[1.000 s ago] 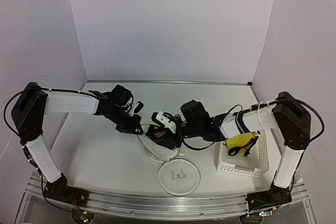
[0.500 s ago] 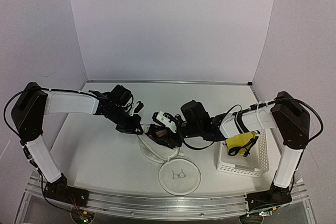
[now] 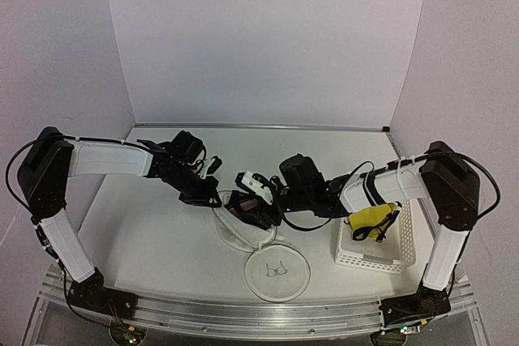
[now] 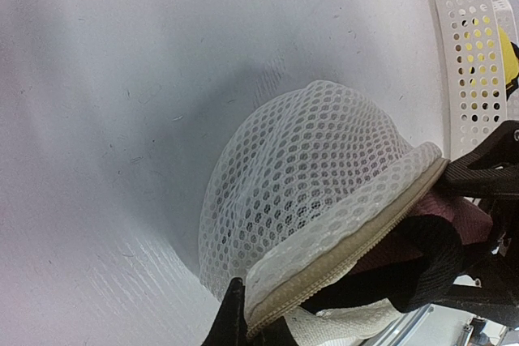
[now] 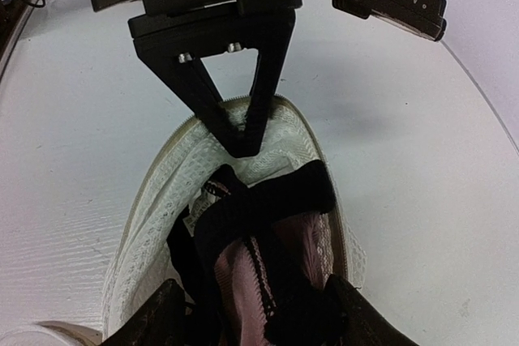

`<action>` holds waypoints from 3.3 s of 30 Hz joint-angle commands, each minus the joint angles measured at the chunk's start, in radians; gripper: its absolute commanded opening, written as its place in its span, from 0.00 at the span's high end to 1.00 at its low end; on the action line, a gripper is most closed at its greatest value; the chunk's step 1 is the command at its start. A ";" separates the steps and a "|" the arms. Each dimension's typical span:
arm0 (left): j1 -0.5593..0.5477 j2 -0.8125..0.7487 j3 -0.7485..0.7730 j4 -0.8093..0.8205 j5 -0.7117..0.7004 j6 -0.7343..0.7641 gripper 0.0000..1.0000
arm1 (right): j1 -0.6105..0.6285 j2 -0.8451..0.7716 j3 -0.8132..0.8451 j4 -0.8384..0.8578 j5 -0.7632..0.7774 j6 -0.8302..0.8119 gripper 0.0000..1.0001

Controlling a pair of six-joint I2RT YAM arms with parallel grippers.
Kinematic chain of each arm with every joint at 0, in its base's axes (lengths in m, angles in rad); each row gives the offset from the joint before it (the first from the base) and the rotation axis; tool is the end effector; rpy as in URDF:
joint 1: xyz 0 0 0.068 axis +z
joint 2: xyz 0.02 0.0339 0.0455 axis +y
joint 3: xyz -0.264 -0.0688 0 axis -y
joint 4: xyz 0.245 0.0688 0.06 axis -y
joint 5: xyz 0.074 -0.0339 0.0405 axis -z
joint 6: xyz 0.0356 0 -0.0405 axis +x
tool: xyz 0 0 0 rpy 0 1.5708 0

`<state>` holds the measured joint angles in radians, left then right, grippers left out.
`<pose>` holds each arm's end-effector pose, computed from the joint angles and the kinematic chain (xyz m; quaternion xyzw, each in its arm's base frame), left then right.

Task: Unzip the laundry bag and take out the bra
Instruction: Pick up the bra from the laundry bag, then place the bra in the bin.

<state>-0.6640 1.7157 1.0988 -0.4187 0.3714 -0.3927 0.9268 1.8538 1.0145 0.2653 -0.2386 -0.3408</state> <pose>0.2656 -0.2242 0.1898 0.1766 0.9325 -0.2848 0.1347 0.2294 0.3195 0.1658 -0.5623 0.6690 0.2372 0.4242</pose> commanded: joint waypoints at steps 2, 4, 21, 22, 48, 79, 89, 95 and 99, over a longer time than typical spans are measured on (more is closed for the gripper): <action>0.004 -0.045 0.003 0.021 0.004 0.009 1.00 | 0.000 -0.006 0.054 0.037 0.052 -0.012 0.40; 0.004 -0.045 0.004 0.021 0.004 0.009 1.00 | -0.002 -0.009 0.062 0.038 0.065 -0.021 0.39; 0.004 -0.044 0.003 0.022 0.004 0.011 1.00 | -0.013 0.024 0.076 0.000 -0.059 0.013 0.45; 0.004 -0.044 0.003 0.020 0.003 0.011 1.00 | -0.013 0.026 0.076 -0.003 -0.062 0.015 0.46; 0.004 -0.041 0.003 0.022 0.003 0.002 1.00 | -0.013 -0.087 0.037 -0.003 -0.018 0.012 1.00; 0.004 0.003 0.030 0.022 0.016 0.010 1.00 | -0.013 -0.409 -0.124 0.397 0.376 0.213 1.00; 0.004 0.006 0.035 0.021 0.022 0.013 1.00 | -0.014 -0.570 -0.125 0.163 0.625 0.229 1.00; 0.004 0.003 0.035 0.021 0.024 0.015 1.00 | -0.031 -0.740 -0.173 -0.068 0.767 0.389 1.00; 0.004 0.010 0.036 0.024 0.032 0.016 1.00 | -0.054 -0.856 -0.178 -0.339 0.847 0.542 1.00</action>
<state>-0.6640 1.7164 1.0988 -0.4183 0.3901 -0.3923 0.8940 1.1053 0.8364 0.1844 0.4782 0.0219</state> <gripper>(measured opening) 0.013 0.047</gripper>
